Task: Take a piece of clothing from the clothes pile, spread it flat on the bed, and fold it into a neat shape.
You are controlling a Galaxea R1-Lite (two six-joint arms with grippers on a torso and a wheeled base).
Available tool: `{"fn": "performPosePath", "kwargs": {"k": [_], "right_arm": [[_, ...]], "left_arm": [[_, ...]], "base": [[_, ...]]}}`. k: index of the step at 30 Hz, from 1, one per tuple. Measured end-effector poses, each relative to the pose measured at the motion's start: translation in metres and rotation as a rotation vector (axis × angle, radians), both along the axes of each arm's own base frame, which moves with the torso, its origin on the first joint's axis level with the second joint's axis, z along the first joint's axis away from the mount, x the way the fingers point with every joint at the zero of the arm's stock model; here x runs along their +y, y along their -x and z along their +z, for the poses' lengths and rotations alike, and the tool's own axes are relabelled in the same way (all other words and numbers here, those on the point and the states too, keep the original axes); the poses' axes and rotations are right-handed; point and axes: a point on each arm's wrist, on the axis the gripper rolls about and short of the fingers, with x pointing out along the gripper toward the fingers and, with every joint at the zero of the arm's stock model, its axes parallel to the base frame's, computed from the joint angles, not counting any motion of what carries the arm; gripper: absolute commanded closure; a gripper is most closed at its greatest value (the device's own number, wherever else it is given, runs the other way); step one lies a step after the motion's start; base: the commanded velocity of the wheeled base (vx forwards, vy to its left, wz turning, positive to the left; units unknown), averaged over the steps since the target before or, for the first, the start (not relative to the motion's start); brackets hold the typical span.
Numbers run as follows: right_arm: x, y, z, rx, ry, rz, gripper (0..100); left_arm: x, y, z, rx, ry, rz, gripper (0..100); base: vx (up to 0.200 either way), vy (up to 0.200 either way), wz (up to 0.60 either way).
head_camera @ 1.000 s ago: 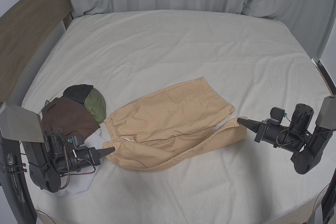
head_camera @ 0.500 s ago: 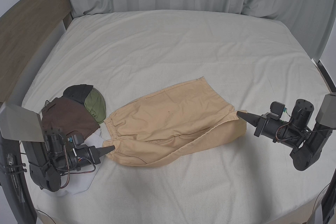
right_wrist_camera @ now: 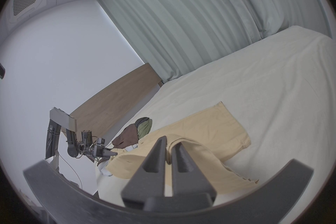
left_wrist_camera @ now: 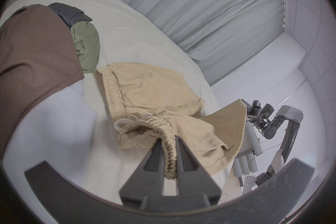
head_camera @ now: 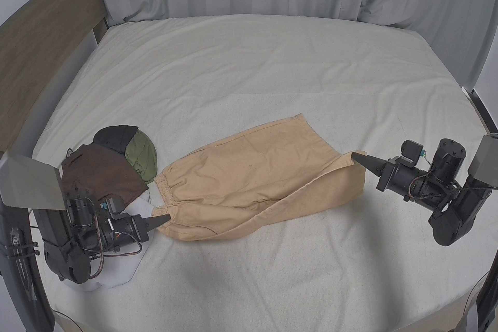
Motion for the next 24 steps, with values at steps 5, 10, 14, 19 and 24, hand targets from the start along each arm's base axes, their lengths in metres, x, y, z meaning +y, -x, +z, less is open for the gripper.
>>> {"fn": "performPosePath", "kwargs": {"k": [5, 10, 14, 19, 24], "right_arm": [[0.002, -0.006, 0.007, -0.032, -0.010, 0.002, 100], [0.006, -0.007, 0.012, -0.053, -0.015, 0.014, 100], [0.007, -0.010, 0.016, -0.071, -0.019, -0.003, 100], [0.009, -0.014, 0.021, -0.090, -0.031, -0.004, 100], [0.013, -0.019, 0.028, -0.118, -0.045, 0.001, 100]], "left_arm": [[0.001, -0.002, 0.004, 0.003, 0.022, 0.011, 100], [0.001, -0.003, 0.007, -0.008, 0.028, 0.016, 100], [0.002, -0.004, 0.009, -0.016, 0.029, 0.019, 100], [0.003, -0.006, 0.011, -0.026, 0.028, 0.037, 100], [0.003, -0.008, 0.013, -0.035, 0.025, 0.053, 100]], "base": [[0.000, 0.000, 0.00], [0.000, 0.000, 0.00], [0.000, 0.000, 0.00], [0.000, 0.000, 0.00], [0.000, 0.000, 0.00]]}}
